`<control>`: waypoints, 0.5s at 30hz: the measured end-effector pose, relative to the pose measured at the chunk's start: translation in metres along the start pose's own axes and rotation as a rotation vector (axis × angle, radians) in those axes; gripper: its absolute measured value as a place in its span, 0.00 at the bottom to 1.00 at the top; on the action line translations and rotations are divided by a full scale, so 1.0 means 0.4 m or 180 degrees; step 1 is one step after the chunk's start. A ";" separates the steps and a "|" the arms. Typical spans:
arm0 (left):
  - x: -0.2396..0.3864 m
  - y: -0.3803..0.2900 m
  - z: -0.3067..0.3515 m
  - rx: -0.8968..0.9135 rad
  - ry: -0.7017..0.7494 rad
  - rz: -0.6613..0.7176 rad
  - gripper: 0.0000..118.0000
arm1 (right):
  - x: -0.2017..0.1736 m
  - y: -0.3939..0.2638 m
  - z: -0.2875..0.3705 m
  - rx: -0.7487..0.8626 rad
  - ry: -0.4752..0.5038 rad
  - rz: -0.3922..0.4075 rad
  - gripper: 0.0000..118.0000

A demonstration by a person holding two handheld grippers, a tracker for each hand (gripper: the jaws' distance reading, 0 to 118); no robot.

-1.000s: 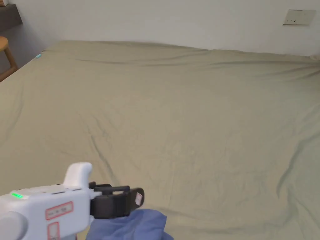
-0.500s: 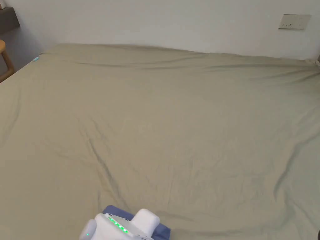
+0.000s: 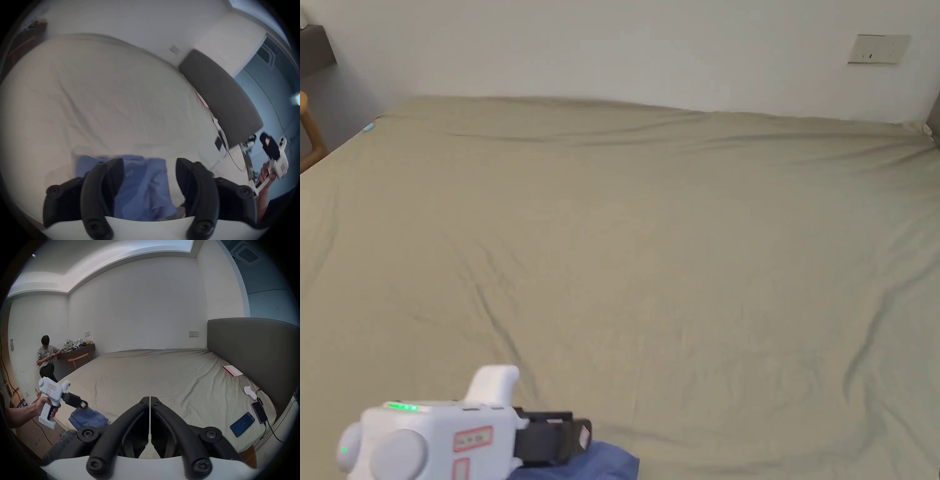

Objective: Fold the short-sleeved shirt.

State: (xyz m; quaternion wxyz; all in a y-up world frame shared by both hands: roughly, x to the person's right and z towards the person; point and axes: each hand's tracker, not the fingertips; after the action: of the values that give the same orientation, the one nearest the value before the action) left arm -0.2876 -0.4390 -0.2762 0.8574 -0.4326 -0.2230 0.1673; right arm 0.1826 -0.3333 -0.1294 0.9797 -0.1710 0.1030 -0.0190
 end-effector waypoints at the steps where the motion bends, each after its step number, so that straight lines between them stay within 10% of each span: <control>1: -0.007 0.010 0.021 0.0053 0.0122 0.0033 0.62 | 0.001 0.000 -0.001 0.0005 -0.0004 -0.0005 0.02; 15: -0.022 -0.098 -0.107 -0.0712 0.1207 -0.1279 0.62 | -0.056 -0.005 -0.032 -0.0038 0.0134 0.0136 0.03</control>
State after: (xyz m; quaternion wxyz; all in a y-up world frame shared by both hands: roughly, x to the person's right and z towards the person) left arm -0.2689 -0.4942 -0.2688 0.8467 -0.4951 -0.1571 -0.1152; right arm 0.1580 -0.3377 -0.1360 0.9764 -0.1742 0.1273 -0.0010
